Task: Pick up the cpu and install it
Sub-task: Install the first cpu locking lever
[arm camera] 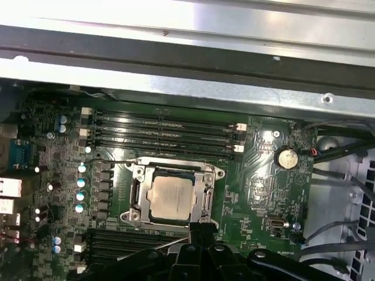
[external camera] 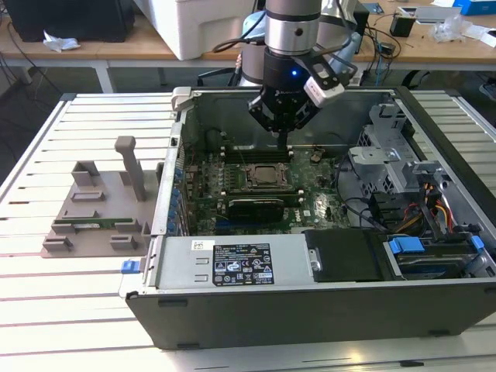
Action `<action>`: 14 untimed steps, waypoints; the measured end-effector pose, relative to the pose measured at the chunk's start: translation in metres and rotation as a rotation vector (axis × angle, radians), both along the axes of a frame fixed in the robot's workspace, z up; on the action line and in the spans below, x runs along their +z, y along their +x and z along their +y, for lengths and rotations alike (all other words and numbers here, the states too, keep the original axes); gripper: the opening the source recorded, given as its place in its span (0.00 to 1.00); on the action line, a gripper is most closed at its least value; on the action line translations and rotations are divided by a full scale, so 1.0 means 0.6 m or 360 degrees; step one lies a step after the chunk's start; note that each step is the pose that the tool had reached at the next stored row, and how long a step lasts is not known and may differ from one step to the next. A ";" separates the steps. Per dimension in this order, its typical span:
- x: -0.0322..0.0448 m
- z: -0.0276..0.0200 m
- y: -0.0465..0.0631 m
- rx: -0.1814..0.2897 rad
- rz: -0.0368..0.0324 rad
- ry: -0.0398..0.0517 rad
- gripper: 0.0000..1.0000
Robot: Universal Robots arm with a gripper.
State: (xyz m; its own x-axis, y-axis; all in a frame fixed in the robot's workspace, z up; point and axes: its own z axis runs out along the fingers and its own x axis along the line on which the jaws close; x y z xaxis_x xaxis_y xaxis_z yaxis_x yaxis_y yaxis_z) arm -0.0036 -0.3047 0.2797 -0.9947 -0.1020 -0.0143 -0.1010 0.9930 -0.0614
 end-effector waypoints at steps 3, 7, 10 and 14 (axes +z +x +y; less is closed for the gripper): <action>0.000 0.0000 0.000 0.0034 0.0000 0.0028 0.11; 0.000 0.0000 0.000 0.0027 -0.0001 0.0108 0.11; 0.000 0.0000 0.000 -0.0022 -0.0003 0.0130 0.11; 0.000 0.0000 0.000 -0.0081 -0.0006 0.0137 0.11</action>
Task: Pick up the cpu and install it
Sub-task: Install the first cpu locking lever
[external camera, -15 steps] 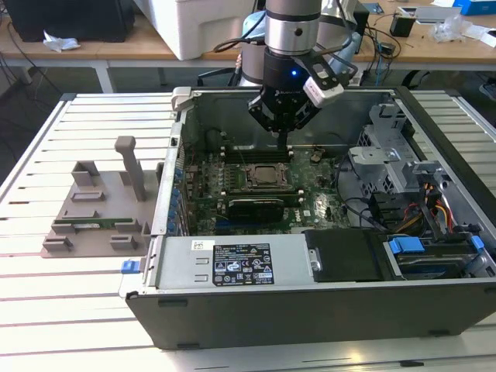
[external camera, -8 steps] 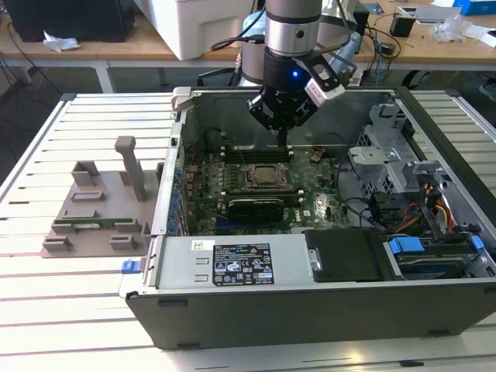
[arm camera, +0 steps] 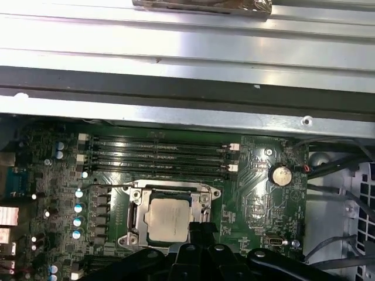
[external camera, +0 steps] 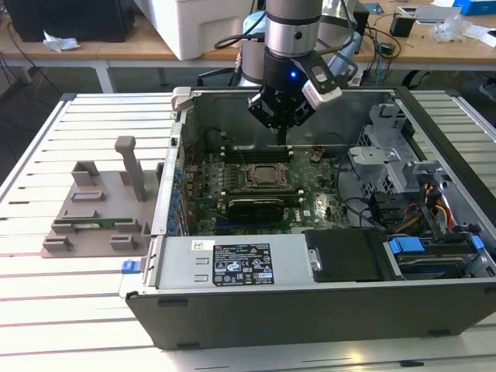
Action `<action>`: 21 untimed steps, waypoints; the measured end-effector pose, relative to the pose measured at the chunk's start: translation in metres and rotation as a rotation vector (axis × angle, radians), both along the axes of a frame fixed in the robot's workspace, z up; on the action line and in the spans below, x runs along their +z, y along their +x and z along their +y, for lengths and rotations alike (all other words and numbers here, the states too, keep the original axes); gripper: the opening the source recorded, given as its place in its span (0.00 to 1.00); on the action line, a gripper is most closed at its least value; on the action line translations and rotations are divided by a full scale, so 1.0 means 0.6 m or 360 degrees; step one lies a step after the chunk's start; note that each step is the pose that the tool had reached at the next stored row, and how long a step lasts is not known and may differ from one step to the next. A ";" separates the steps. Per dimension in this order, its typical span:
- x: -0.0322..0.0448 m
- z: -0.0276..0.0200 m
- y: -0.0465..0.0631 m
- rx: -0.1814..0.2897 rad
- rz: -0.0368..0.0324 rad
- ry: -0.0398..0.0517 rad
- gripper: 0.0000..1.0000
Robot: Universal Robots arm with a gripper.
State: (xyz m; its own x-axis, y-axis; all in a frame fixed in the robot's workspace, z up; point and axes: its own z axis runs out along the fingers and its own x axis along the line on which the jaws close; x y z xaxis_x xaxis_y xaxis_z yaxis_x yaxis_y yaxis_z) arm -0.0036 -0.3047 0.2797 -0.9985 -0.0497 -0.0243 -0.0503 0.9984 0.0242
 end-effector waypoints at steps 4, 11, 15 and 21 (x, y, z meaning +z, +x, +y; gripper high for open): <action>0.000 0.0000 -0.011 -0.0001 0.0000 0.0000 0.11; 0.000 0.0000 -0.031 -0.0001 0.0000 0.0000 0.11; 0.000 0.0000 -0.047 -0.0001 0.0000 0.0000 0.11; 0.000 0.0000 -0.064 -0.0001 0.0000 0.0000 0.11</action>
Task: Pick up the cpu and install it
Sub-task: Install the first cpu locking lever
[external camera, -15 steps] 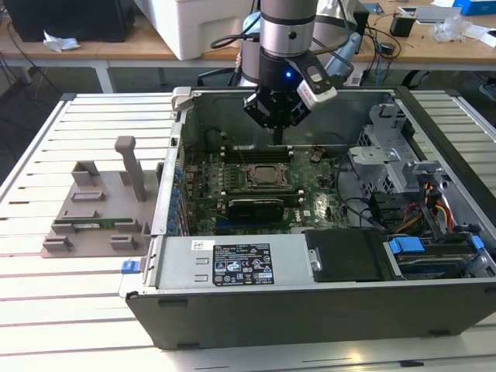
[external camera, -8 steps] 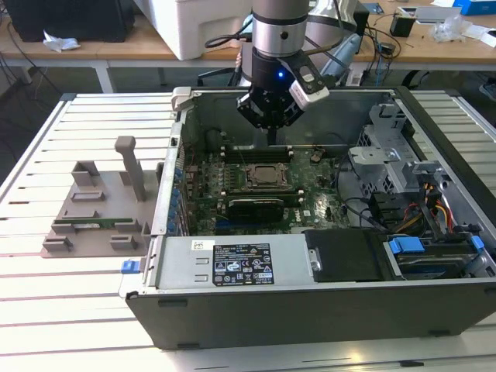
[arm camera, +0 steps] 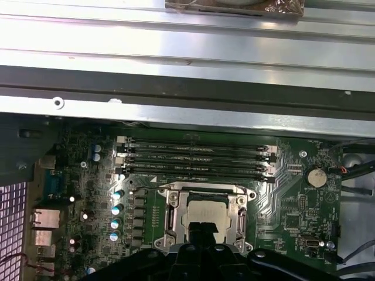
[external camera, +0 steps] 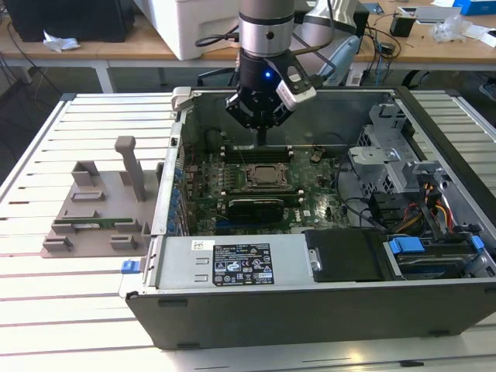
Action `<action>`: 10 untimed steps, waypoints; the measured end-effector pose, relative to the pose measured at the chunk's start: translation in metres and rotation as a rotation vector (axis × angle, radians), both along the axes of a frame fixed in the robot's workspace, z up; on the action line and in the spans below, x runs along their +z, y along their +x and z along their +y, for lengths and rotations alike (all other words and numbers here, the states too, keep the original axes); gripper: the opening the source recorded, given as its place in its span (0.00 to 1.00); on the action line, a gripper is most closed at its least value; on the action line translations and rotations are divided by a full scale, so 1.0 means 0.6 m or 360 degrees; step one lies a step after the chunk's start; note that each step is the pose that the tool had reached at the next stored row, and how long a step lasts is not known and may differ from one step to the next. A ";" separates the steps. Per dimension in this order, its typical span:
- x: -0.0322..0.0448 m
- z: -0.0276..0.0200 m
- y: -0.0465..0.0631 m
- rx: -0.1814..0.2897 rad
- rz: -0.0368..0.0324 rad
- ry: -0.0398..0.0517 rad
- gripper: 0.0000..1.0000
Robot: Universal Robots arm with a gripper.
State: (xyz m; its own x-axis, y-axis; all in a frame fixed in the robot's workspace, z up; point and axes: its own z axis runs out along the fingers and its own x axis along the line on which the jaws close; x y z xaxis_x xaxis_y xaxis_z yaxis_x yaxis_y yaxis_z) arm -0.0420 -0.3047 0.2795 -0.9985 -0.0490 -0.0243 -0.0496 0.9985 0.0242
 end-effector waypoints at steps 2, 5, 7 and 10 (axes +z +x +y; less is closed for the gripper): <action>0.000 0.0000 -0.004 0.0000 0.0000 0.0000 0.11; 0.000 0.0000 -0.008 0.0000 0.0000 0.0000 0.11; 0.000 0.0000 -0.009 0.0000 0.0000 0.0000 0.11; 0.000 0.0000 -0.012 0.0000 0.0000 0.0000 0.11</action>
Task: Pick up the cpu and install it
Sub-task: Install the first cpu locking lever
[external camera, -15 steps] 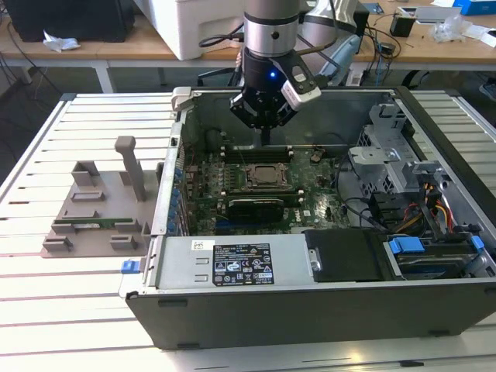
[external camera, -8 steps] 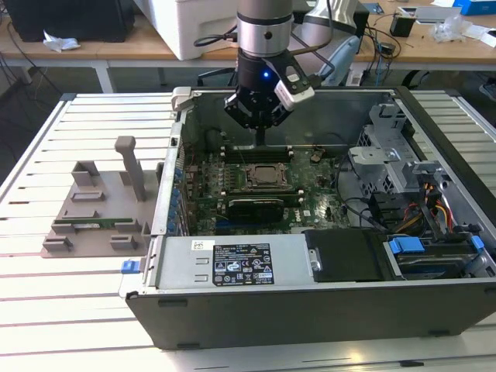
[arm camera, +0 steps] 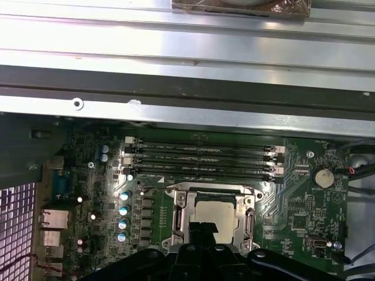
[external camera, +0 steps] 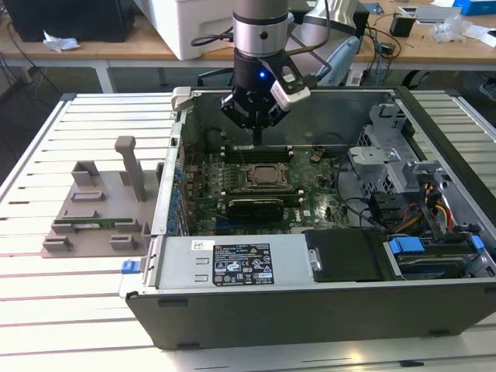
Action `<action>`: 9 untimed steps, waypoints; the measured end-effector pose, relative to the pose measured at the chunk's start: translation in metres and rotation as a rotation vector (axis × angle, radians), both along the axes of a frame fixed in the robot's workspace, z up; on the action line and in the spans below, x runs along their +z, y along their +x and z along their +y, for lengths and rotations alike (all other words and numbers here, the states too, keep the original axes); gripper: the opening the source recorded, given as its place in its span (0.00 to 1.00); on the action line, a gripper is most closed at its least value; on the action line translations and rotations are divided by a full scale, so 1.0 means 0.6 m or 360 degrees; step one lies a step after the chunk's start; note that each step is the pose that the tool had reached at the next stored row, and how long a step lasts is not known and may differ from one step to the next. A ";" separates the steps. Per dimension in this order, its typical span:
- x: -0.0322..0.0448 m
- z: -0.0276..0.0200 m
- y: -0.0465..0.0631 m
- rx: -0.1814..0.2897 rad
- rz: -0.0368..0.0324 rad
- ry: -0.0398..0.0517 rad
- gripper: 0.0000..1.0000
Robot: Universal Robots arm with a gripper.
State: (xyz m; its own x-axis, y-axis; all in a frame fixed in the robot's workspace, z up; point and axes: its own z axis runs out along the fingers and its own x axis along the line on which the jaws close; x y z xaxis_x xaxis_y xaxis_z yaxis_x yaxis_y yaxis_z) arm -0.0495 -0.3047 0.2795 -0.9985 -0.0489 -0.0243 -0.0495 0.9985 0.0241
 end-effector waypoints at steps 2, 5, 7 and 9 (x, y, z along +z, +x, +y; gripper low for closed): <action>0.000 0.0000 -0.002 0.0000 0.0000 0.0000 0.11; 0.000 0.0000 -0.005 0.0000 0.0000 0.0000 0.11; -0.001 0.0000 -0.008 0.0000 0.0000 0.0000 0.11; -0.001 0.0000 -0.014 0.0000 0.0000 0.0000 0.11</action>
